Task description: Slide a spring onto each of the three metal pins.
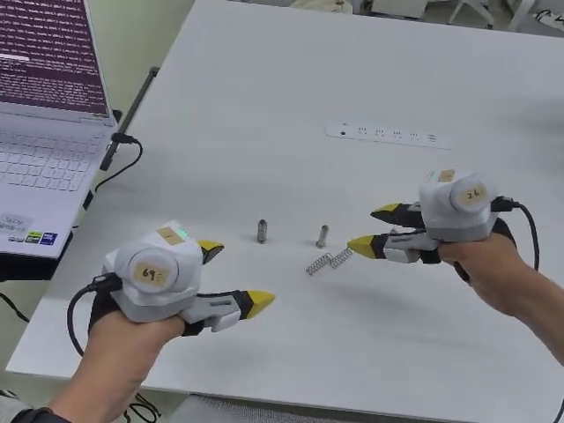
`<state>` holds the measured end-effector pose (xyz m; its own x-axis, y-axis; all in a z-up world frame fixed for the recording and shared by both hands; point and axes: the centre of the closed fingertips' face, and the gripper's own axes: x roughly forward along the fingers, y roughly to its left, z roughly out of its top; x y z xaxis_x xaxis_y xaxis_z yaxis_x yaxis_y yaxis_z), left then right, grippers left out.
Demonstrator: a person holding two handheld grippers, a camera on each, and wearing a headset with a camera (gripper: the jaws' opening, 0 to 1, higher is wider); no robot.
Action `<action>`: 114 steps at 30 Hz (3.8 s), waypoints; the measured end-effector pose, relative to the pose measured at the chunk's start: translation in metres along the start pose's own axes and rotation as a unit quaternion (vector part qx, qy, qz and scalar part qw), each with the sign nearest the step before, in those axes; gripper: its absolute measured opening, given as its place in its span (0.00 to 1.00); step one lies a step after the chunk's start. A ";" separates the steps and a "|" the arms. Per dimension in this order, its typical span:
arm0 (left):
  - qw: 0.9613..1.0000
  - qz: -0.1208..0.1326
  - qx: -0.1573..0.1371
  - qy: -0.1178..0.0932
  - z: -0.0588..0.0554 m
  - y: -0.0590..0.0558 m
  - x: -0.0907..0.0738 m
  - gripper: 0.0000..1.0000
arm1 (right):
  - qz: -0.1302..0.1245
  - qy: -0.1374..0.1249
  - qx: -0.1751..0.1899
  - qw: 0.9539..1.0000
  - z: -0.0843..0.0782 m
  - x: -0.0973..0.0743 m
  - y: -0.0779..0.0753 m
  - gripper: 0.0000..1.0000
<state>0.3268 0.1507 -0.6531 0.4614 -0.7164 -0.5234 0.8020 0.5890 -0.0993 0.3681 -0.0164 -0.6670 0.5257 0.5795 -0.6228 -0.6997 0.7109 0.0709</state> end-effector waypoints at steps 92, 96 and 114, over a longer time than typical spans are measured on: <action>0.992 -0.090 0.064 0.067 0.007 -0.031 0.115 0.54 | -0.096 -0.019 0.119 0.988 -0.103 -0.113 0.011 0.60; 0.991 -0.094 0.065 0.074 0.003 -0.032 0.123 0.53 | -0.100 -0.019 0.122 0.987 -0.105 -0.116 0.009 0.60; 0.988 -0.097 0.059 0.100 -0.017 -0.025 0.157 0.39 | -0.094 -0.013 0.118 0.988 -0.103 -0.117 0.010 0.60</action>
<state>0.3727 0.0304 -0.7472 0.2201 -0.7155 -0.6630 0.9120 0.3922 -0.1204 0.2500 -0.1182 -0.6739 0.6507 0.4360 -0.6217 -0.4578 0.8785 0.1369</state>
